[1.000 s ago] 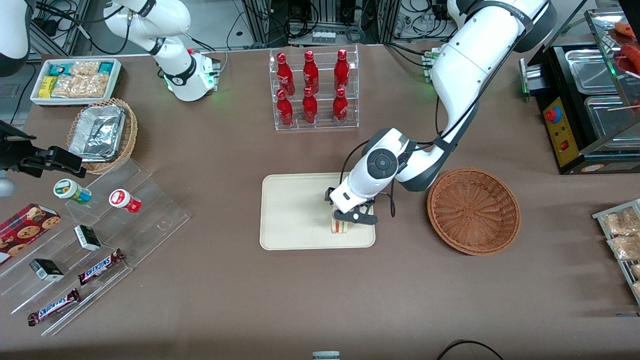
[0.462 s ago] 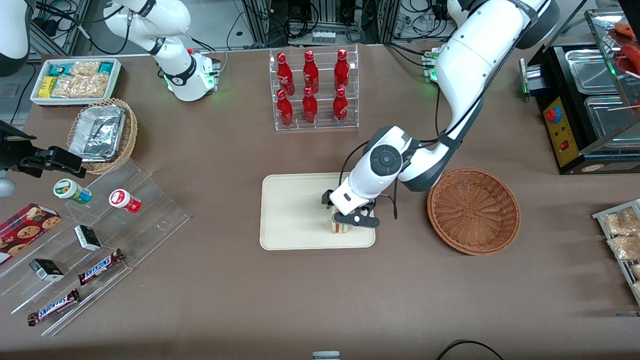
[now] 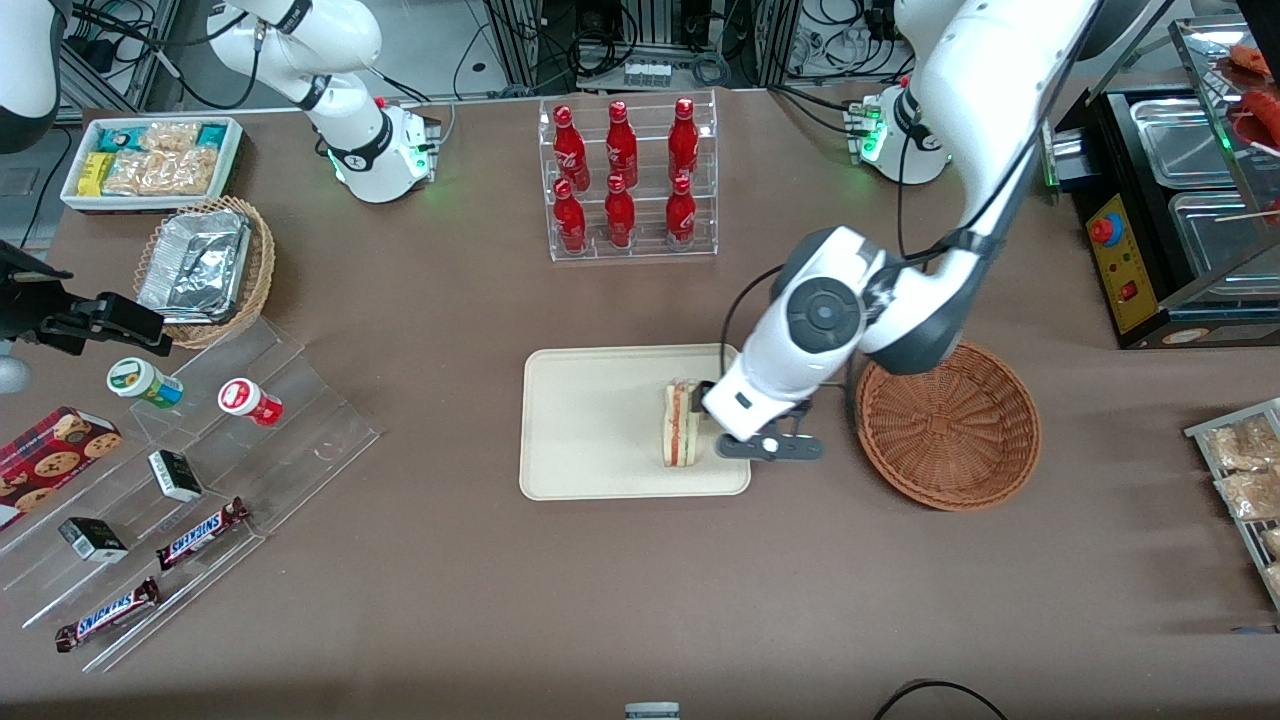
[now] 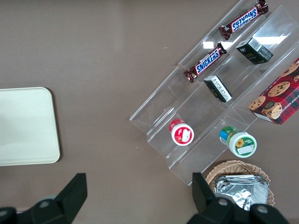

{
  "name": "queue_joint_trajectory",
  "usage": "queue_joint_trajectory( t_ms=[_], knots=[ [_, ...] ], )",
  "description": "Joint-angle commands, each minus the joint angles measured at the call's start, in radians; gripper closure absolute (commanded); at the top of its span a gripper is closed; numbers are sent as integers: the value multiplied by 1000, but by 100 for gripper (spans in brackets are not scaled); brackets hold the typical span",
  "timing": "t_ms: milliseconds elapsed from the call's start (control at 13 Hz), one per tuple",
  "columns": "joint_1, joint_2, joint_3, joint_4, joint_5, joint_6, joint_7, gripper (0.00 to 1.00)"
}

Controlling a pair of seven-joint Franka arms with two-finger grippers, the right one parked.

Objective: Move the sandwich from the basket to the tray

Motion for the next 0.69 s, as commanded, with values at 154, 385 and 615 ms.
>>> queue_joint_trajectory(
  t_ms=[154, 385, 615],
  knots=[
    [1, -95, 123, 11, 19, -87, 54, 0],
    [28, -169, 214, 5, 7, -209, 207, 0],
    [113, -252, 214, -18, 1, -294, 249, 0]
  ],
)
